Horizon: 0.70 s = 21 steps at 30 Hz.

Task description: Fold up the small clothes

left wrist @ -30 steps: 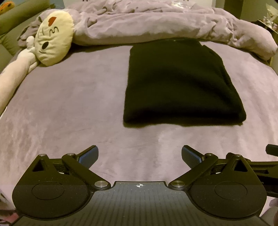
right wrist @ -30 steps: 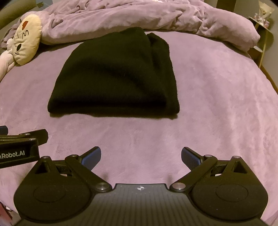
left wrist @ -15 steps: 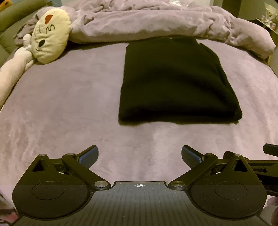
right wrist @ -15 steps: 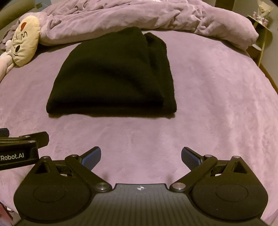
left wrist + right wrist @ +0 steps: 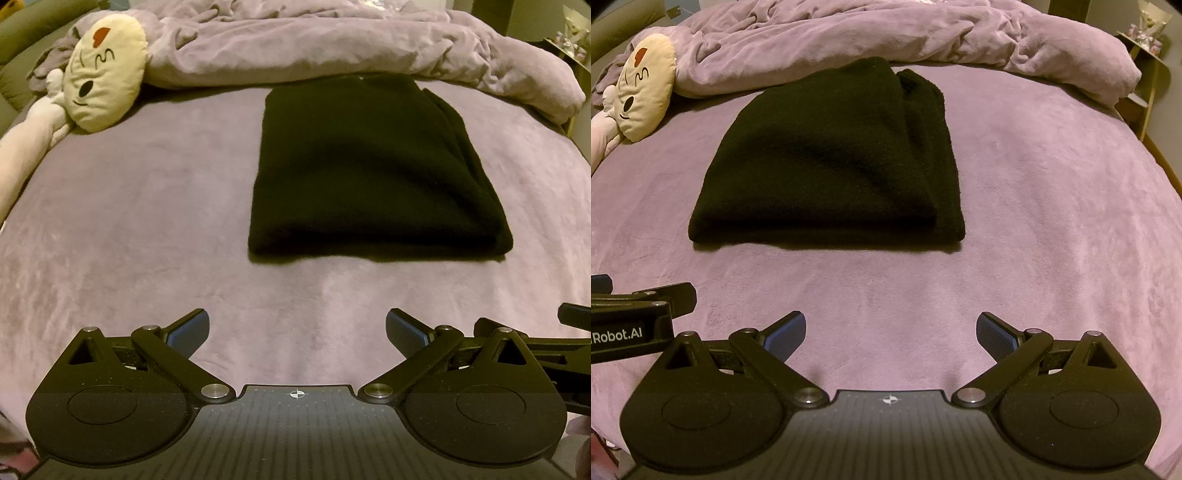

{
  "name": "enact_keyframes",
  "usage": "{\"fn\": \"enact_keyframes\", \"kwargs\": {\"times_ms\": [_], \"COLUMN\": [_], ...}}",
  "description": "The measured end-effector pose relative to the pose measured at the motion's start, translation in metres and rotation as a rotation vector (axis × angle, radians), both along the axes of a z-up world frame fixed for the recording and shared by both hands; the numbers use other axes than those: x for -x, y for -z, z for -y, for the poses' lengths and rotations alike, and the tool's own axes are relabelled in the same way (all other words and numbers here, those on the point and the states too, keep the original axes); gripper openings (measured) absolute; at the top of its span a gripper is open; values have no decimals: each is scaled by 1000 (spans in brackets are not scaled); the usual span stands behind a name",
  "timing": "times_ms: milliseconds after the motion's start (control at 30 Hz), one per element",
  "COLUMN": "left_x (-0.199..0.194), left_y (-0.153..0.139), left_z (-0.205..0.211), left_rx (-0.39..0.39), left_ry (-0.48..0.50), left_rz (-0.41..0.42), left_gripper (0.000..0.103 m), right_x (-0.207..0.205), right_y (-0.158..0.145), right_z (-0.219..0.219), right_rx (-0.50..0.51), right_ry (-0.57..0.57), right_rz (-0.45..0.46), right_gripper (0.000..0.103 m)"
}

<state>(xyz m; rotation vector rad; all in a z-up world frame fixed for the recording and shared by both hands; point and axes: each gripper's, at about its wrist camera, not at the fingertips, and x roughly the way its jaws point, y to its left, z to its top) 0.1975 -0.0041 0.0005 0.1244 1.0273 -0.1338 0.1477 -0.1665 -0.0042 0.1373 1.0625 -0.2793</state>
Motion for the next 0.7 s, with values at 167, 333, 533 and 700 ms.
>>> {"fn": "enact_keyframes", "kwargs": {"times_ms": [167, 333, 533, 700], "left_x": [0, 0, 1, 2], "left_y": [0, 0, 0, -1], "left_z": [0, 1, 1, 0], "left_rx": [-2, -1, 1, 6], "left_ry": [-1, -3, -4, -7], "left_rz": [1, 1, 0, -3], "left_gripper": [103, 103, 103, 103], "right_x": [-1, -1, -1, -1], "right_y": [0, 0, 0, -1], "right_z": [0, 1, 2, 3], "right_rx": [-1, -5, -6, -4], "right_ry": [-1, -3, -4, -5], "right_rz": [1, 5, 8, 9], "right_gripper": [99, 99, 99, 99]}}
